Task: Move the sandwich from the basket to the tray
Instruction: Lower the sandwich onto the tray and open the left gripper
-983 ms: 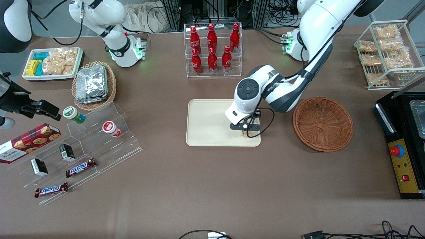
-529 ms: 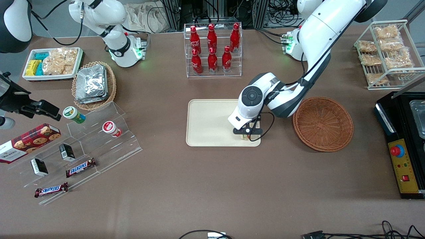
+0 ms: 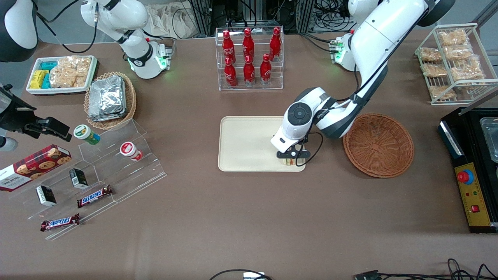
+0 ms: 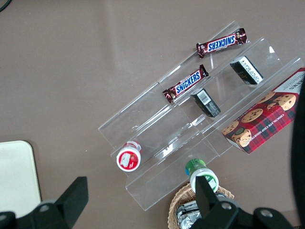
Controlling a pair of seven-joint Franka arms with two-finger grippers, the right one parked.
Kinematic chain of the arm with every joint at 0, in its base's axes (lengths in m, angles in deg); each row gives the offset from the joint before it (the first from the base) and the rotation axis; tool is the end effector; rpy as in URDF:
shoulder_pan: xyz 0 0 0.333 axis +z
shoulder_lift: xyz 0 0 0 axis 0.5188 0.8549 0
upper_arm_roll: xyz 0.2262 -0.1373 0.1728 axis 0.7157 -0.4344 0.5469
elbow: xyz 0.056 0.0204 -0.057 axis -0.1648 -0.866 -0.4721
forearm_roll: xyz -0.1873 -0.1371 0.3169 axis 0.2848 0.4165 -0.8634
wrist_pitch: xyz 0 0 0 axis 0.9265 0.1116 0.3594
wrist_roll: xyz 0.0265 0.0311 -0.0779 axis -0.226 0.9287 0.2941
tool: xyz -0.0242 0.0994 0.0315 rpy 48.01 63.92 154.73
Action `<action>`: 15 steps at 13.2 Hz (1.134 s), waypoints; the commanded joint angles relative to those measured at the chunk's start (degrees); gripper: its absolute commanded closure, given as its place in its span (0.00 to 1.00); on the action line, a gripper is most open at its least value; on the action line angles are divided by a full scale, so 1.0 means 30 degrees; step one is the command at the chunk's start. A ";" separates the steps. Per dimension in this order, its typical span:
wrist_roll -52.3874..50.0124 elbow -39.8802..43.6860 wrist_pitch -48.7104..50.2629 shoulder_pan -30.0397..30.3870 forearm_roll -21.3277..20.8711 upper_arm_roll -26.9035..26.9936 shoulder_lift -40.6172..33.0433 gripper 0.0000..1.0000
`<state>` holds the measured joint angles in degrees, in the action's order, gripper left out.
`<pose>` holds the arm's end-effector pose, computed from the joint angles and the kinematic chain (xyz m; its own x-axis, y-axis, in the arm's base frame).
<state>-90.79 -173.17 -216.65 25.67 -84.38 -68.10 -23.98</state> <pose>0.4894 -0.3721 0.2276 0.9936 -0.0090 -0.1123 -0.0104 -0.9999 -0.0123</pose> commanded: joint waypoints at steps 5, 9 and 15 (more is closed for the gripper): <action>-0.0963 -0.0145 -0.0069 0.0105 -0.0442 -0.0081 -0.0464 0.00; -0.0757 0.0469 0.2909 0.0543 -0.0032 -0.0198 -0.3034 0.00; 0.2932 0.2262 0.9159 0.1716 0.3044 0.1057 -0.7751 0.00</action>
<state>-84.52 -164.06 -190.53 30.08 -77.14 -67.08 -42.07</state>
